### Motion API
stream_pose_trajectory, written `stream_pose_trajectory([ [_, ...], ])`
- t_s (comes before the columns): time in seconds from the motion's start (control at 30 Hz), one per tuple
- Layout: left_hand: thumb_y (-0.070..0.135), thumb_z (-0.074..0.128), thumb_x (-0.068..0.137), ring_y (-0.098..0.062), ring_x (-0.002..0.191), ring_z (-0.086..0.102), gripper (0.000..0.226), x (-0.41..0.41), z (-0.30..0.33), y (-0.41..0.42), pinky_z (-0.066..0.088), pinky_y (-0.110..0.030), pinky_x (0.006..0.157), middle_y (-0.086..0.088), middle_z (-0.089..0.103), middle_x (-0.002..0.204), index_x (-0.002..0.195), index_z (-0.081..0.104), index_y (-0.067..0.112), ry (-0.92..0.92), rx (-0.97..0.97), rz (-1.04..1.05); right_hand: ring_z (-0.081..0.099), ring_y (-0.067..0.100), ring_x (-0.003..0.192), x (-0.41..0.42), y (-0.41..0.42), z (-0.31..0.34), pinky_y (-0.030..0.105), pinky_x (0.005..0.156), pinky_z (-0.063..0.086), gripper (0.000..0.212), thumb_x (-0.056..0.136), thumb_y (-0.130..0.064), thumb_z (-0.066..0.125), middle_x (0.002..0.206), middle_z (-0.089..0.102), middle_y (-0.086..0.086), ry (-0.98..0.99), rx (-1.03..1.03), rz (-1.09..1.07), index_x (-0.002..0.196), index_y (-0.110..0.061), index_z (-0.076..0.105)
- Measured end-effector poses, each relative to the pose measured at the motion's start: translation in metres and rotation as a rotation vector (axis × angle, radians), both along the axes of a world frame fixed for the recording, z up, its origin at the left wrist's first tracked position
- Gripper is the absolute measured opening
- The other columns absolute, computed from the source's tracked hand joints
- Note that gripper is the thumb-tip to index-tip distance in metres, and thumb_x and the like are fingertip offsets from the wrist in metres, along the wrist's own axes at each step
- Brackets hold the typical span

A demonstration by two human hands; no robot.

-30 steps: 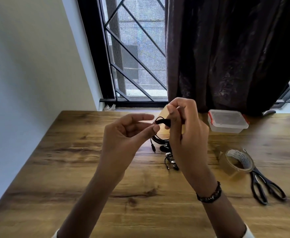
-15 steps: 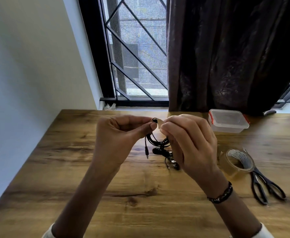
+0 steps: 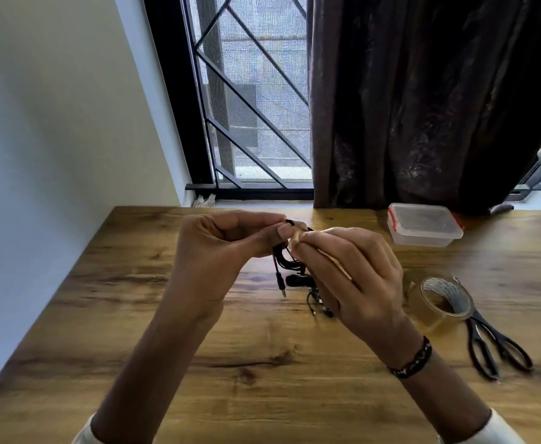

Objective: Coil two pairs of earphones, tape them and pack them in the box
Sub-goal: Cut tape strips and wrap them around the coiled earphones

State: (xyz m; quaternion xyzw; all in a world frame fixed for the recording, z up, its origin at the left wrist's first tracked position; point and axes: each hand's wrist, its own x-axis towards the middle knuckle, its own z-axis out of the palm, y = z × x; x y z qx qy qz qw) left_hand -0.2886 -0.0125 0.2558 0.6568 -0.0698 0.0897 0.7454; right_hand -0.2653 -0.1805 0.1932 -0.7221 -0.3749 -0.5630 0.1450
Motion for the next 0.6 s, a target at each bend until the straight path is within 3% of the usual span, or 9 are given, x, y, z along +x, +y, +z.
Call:
stream_pose_trajectory([
  [0.1,0.009,0.075,0.057,-0.011,0.066,0.071,0.023,-0.001,0.003,0.001,0.051,-0.016,0.058,-0.004,0.075,0.072,0.080,0.074,0.006,0.009,-0.023,-0.020,0.058,0.019,0.093,-0.003,0.001,-0.001,0.035,0.076,0.054,0.009,0.085,-0.010,0.074,0.095,0.075,0.006,-0.010,-0.010,-0.037,0.093,-0.006,0.078],
  [0.23,0.017,0.075,0.054,-0.011,0.065,0.071,0.027,0.000,0.011,0.001,0.052,-0.016,0.058,-0.002,0.075,0.070,0.079,0.075,0.009,0.003,-0.009,-0.011,0.059,0.020,0.091,-0.001,0.001,0.003,0.034,0.077,0.054,0.011,0.089,-0.014,0.071,0.091,0.075,0.008,-0.002,0.041,-0.031,0.092,-0.006,0.079],
  [0.33,0.020,0.076,0.053,-0.014,0.067,0.072,0.027,0.001,0.014,0.002,0.052,-0.017,0.057,-0.004,0.075,0.072,0.078,0.076,0.011,0.001,-0.015,-0.003,0.059,0.020,0.088,-0.005,0.001,0.005,0.032,0.075,0.054,0.011,0.090,-0.016,0.070,0.099,0.069,0.006,0.025,0.135,0.066,0.096,-0.009,0.074],
  [0.4,0.017,0.076,0.055,-0.016,0.067,0.073,0.023,0.000,0.016,0.002,0.051,-0.016,0.056,-0.005,0.075,0.072,0.077,0.076,0.012,0.002,-0.015,-0.003,0.058,0.018,0.087,-0.009,0.000,0.008,0.024,0.080,0.051,0.011,0.091,-0.017,0.066,0.099,0.060,0.005,0.051,0.228,0.138,0.097,-0.008,0.063],
  [0.5,0.014,0.076,0.056,-0.017,0.067,0.073,0.019,-0.001,0.016,0.001,0.051,-0.016,0.056,-0.006,0.075,0.072,0.075,0.076,0.011,-0.001,-0.019,-0.004,0.056,0.015,0.090,-0.009,-0.002,0.021,0.017,0.085,0.047,0.023,0.087,-0.018,0.071,0.099,0.055,0.006,0.078,0.356,0.125,0.100,-0.005,0.058],
  [0.6,0.013,0.076,0.055,-0.016,0.066,0.073,0.019,-0.001,0.017,-0.001,0.052,-0.016,0.057,-0.005,0.075,0.070,0.075,0.076,0.011,-0.016,-0.012,0.000,0.058,0.015,0.095,-0.009,-0.003,0.032,0.018,0.089,0.047,0.033,0.081,-0.017,0.079,0.102,0.060,0.005,0.112,0.368,0.091,0.105,-0.002,0.061],
])
